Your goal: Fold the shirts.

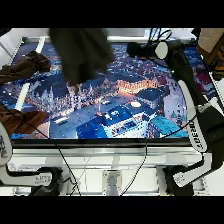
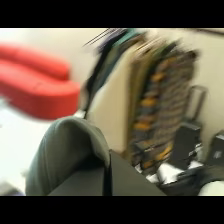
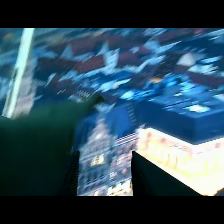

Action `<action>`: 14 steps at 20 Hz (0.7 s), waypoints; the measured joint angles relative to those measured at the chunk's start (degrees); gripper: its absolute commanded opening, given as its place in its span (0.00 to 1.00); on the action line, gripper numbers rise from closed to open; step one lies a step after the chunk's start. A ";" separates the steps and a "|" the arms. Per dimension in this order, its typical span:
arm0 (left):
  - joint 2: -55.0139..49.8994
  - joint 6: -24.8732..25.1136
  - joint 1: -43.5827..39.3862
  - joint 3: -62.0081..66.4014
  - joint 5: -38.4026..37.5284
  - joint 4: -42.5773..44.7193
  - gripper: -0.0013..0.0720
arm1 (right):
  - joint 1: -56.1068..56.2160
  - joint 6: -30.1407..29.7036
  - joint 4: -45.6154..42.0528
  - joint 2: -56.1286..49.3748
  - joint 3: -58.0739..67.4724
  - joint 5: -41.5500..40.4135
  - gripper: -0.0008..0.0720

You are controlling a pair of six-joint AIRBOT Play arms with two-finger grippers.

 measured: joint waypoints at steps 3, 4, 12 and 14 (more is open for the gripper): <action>2.23 -2.14 -2.89 -0.63 4.20 2.10 0.03 | -3.89 2.67 -3.76 1.79 0.00 3.52 0.53; 2.58 -3.45 -3.37 -1.22 5.14 4.20 0.03 | -5.09 2.99 -4.37 2.36 0.00 5.03 0.53; -7.13 -22.03 -4.55 -10.67 -4.50 37.27 0.03 | -9.44 -1.68 -6.16 4.35 0.00 17.16 0.53; -12.70 -24.02 -4.50 -13.44 -8.35 43.63 0.03 | -9.03 -2.29 -5.18 4.44 0.00 18.53 0.53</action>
